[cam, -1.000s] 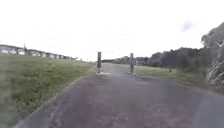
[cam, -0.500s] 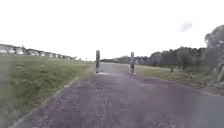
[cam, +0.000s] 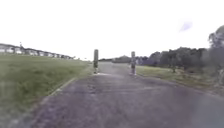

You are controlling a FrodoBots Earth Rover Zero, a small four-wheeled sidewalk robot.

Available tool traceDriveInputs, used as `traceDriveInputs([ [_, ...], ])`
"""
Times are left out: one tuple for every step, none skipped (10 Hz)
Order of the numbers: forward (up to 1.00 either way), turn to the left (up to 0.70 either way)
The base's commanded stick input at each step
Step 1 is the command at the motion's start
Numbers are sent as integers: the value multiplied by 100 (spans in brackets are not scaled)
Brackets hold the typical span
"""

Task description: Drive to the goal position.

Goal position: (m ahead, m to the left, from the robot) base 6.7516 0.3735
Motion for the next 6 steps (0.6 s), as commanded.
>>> traceDriveInputs([
  [70, 0],
  [70, 0],
  [70, 0],
  [70, 0],
  [70, 0],
  [70, 2],
])
